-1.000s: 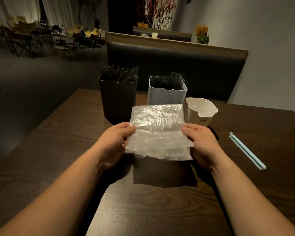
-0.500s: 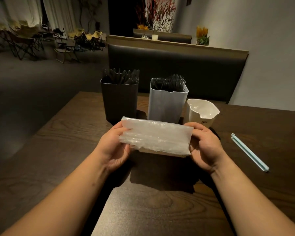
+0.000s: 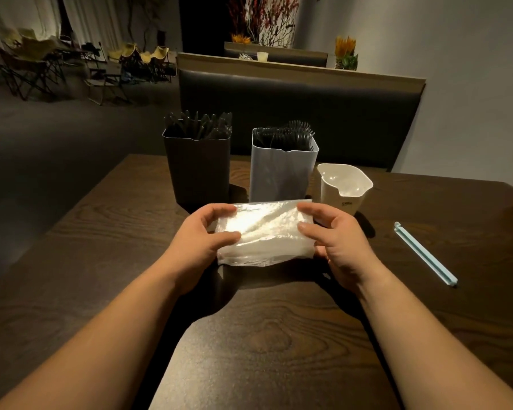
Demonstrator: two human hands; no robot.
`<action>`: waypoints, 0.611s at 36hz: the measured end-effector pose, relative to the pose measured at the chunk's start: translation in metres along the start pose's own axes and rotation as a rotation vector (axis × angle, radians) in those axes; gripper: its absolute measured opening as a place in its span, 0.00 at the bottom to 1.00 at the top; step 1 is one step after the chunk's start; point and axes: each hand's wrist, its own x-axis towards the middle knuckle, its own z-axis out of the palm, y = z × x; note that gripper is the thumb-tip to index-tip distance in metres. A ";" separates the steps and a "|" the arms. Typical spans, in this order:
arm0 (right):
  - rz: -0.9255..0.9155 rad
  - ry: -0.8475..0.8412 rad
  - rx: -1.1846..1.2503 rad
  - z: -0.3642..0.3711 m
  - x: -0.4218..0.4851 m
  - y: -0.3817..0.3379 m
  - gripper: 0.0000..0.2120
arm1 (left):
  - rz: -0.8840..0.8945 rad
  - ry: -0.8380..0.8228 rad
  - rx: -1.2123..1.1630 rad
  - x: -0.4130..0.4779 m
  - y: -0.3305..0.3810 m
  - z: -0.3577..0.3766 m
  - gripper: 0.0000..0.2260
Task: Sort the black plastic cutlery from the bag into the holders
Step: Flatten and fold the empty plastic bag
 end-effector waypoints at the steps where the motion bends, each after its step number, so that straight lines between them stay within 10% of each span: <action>1: -0.002 -0.018 -0.030 0.000 0.000 0.000 0.20 | 0.020 0.011 0.020 -0.001 0.001 0.000 0.20; 22: -0.078 -0.014 -0.138 -0.018 0.001 0.001 0.29 | 0.015 -0.183 -0.091 -0.017 0.011 0.007 0.21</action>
